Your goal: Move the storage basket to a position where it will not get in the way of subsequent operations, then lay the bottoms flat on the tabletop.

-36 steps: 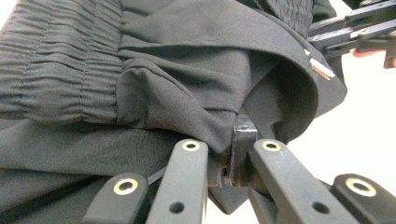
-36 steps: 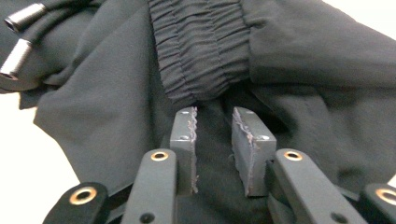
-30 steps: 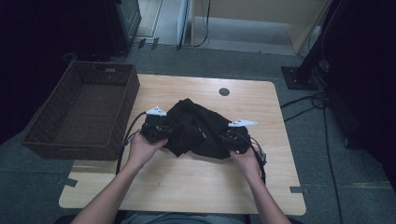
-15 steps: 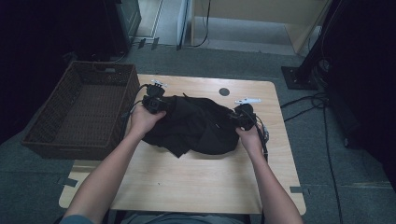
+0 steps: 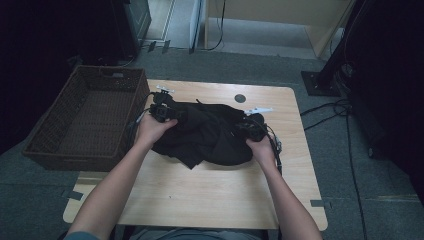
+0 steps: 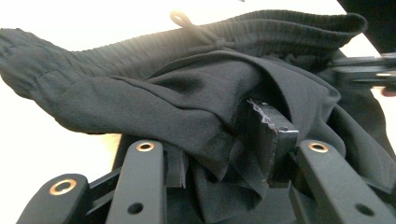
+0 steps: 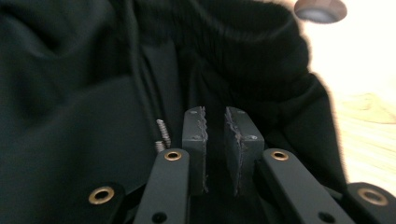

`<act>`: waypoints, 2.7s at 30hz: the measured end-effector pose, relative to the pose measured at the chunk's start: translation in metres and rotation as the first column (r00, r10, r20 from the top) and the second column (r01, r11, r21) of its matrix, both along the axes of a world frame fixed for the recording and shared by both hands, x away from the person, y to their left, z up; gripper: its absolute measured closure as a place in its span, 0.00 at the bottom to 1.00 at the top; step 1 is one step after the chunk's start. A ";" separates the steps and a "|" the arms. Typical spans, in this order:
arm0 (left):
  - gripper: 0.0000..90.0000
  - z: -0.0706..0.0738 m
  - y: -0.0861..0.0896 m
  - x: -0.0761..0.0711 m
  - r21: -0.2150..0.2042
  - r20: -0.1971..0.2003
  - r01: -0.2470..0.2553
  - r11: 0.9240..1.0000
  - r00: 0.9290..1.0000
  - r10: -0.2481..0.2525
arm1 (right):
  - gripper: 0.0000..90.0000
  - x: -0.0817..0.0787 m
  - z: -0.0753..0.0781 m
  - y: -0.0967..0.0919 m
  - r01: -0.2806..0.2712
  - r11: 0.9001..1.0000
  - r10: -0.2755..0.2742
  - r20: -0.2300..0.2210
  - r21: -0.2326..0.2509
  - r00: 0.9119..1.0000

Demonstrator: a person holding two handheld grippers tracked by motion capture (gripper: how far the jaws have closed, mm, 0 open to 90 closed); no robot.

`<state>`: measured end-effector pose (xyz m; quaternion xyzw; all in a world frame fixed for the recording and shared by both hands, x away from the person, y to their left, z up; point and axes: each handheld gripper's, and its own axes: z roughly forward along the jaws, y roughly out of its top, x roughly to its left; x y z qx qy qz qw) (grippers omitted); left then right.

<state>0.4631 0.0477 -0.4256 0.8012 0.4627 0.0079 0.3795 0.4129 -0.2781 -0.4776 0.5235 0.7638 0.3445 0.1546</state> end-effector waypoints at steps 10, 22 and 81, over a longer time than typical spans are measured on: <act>0.78 -0.023 0.001 0.009 0.021 -0.043 -0.021 1.000 0.999 0.021 | 0.93 0.029 -0.028 -0.010 0.071 0.993 -0.072 -0.007 -0.093 0.997; 0.66 -0.028 0.000 0.000 0.014 -0.027 -0.027 1.000 0.999 0.027 | 0.85 0.036 -0.009 -0.048 0.214 0.971 -0.214 0.014 -0.106 0.977; 0.86 -0.087 -0.019 -0.095 0.047 0.126 0.143 0.989 0.981 -0.148 | 0.59 -0.072 -0.037 0.043 -0.061 0.996 0.069 0.127 -0.067 0.990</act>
